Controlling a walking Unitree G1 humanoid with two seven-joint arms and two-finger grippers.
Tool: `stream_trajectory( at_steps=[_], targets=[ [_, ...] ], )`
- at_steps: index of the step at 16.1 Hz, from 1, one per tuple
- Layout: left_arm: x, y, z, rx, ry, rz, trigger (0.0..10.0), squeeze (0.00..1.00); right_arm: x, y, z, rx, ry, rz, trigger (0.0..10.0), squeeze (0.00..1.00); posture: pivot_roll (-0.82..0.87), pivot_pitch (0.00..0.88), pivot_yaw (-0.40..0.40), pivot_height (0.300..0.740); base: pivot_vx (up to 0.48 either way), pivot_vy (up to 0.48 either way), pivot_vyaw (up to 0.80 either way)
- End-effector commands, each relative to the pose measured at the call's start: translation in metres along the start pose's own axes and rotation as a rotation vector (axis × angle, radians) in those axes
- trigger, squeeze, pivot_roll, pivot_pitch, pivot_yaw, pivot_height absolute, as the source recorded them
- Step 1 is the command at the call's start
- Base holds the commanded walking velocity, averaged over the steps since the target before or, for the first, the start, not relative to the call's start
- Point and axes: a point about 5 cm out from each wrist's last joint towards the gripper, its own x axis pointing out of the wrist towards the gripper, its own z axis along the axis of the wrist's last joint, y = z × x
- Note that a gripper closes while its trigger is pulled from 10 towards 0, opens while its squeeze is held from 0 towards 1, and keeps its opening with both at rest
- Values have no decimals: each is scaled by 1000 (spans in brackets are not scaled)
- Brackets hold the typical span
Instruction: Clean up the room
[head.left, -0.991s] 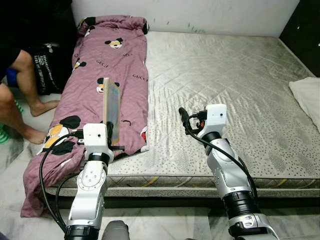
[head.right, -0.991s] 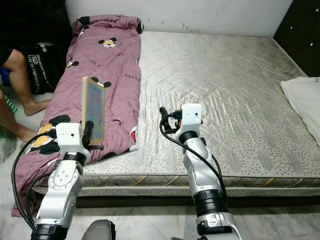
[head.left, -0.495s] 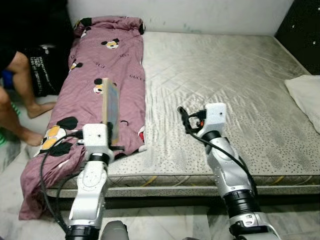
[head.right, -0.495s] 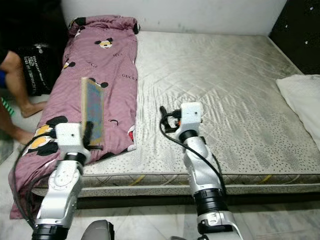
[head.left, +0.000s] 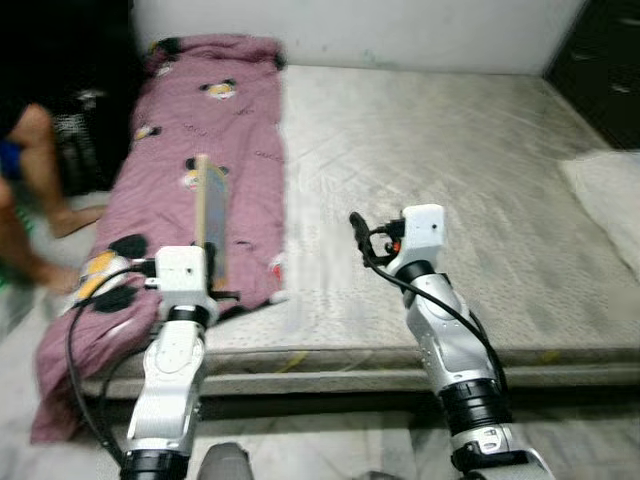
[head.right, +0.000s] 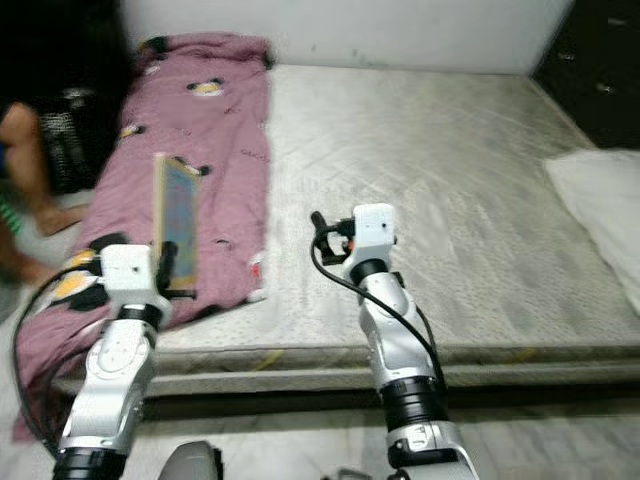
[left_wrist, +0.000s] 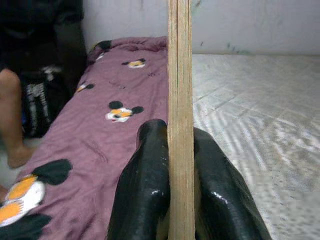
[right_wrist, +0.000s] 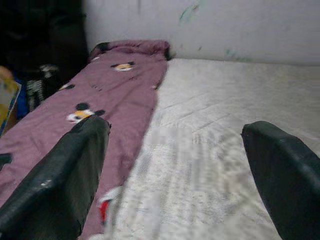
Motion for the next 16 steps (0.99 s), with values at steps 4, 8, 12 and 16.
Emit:
stream_trajectory(
  at_steps=[4,8,12,16],
  targets=[
    [3,-12,9,-19,-46,-41,10000,0,-2,-11,-3,-17,14,-36,10000,0,24,0,-51,740,0,-480,0],
    [3,-11,10,-57,-58,-38,10000,0,-2,-11,-3,-23,14,-35,10000,0,22,0,-51,740,0,-91,0],
    [3,-14,12,-79,-71,-76,10000,0,-2,-12,-3,-24,13,-38,10000,0,19,0,-51,740,0,0,0],
    [2,-14,13,-101,-78,-86,10000,0,-1,-12,-2,-19,13,-41,10000,0,20,0,-51,740,222,0,-153]
  ],
)
